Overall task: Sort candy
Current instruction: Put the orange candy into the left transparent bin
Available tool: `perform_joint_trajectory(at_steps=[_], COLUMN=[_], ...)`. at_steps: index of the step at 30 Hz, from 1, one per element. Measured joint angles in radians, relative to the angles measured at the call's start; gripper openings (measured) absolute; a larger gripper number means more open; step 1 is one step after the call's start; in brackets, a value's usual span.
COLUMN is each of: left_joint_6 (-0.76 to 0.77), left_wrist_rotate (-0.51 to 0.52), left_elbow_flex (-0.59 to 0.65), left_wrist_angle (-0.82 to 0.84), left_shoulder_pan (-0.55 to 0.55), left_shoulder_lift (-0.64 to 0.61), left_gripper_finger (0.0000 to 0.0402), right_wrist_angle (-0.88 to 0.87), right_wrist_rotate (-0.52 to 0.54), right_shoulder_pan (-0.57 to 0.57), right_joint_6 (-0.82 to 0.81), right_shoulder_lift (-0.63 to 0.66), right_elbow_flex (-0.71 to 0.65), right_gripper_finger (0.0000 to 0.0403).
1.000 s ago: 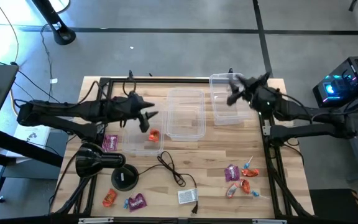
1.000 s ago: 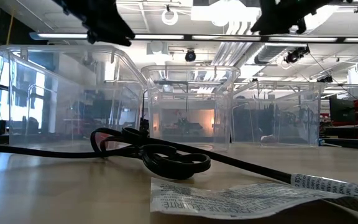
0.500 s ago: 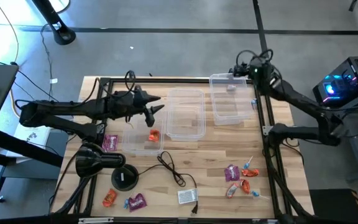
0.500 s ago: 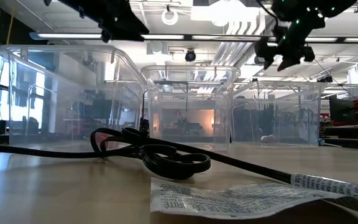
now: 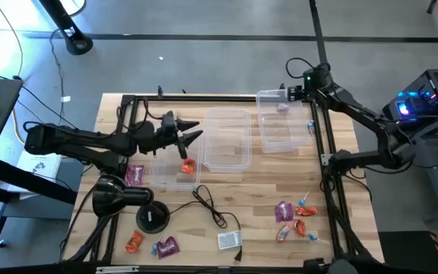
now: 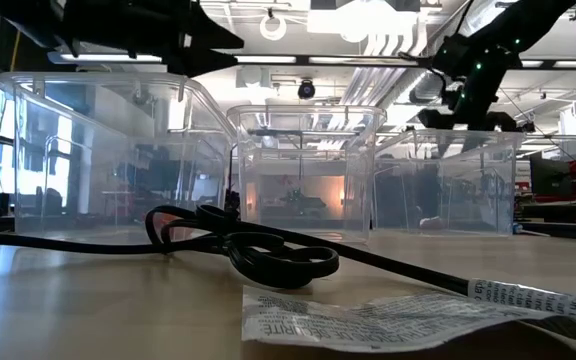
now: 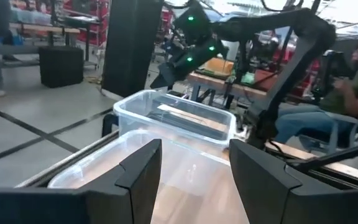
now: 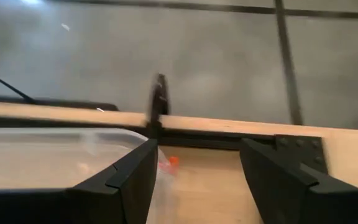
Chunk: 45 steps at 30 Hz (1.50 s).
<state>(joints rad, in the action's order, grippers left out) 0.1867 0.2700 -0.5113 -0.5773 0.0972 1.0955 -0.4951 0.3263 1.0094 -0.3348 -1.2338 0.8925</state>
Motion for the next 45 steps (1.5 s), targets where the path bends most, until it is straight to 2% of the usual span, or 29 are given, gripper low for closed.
perform_joint_trajectory(at_steps=[9,15,20,23,27,31,38,45], left_joint_6=[0.003,0.02,0.021,0.021,0.02,0.02,0.021,0.029], left_wrist_rotate=[-0.002,0.001,0.001,0.002,0.002,0.002,0.002,0.002], left_elbow_flex=[0.005,0.005,0.005,0.005,0.005,0.005,0.005,0.005], left_wrist_angle=[-0.001,0.004,0.013,0.019,0.034,0.037,0.061,0.064], left_shoulder_pan=[-0.032,-0.036,-0.047,-0.047,-0.047,-0.047,-0.047,-0.047], left_shoulder_lift=[-0.002,-0.002,-0.002,-0.002,-0.002,-0.002,-0.002,-0.002], left_gripper_finger=[0.0182,0.0182,0.0182,0.0182,0.0182,0.0182,0.0182,0.0182], right_wrist_angle=[0.078,0.111,0.101,0.072,0.048,0.068,0.077,0.116], right_wrist_rotate=[0.107,0.222,0.231,0.187,0.039,-0.042,-0.035,0.03], right_shoulder_pan=[-0.01,-0.029,-0.028,-0.025,-0.03,-0.057,-0.098,0.006], right_joint_6=[-0.071,-0.129,-0.108,-0.105,-0.09,-0.092,-0.064,-0.206], right_shoulder_lift=[-0.027,-0.089,-0.126,-0.127,-0.127,-0.126,-0.129,-0.135], right_elbow_flex=[0.0,0.0,0.0,0.0,-0.001,-0.001,-0.001,-0.001], right_gripper_finger=[0.0223,0.0197,0.0184,0.0184,0.0184,0.0184,0.0184,0.0184])
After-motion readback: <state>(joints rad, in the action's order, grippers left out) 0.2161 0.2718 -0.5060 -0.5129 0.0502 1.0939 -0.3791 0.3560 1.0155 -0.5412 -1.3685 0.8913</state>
